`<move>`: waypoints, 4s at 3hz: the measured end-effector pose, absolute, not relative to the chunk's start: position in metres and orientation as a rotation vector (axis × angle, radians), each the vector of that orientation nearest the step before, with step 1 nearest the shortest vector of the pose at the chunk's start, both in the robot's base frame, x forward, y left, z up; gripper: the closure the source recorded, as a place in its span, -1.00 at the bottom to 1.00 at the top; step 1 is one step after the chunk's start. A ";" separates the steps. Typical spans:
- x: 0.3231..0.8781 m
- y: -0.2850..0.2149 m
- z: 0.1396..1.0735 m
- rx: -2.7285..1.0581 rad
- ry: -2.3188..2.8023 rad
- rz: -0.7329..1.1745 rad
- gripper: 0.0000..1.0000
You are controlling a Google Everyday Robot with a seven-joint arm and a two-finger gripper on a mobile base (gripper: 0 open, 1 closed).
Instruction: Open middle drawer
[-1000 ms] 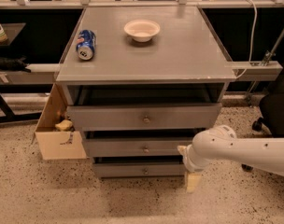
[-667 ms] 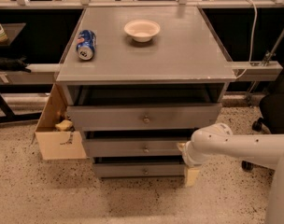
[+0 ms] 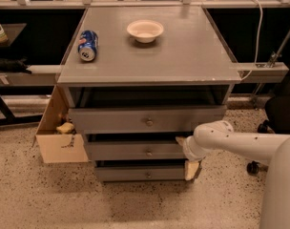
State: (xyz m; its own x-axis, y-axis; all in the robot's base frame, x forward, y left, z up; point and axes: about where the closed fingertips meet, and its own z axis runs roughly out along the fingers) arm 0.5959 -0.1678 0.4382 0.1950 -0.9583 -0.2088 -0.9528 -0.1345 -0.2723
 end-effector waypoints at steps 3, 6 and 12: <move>0.634 -0.163 0.396 -2.161 1.799 0.010 -1.00; 0.584 -0.147 0.420 -2.175 1.733 0.142 0.29; 0.583 -0.146 0.434 -2.175 1.733 0.144 -0.69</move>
Offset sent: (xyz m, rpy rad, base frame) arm 0.0475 0.0011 -0.0333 -0.0027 -0.0058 0.0062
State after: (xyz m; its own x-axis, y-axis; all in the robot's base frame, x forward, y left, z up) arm 0.5833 -0.1465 0.4341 0.2449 -0.9234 -0.2957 -0.9595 -0.1870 -0.2107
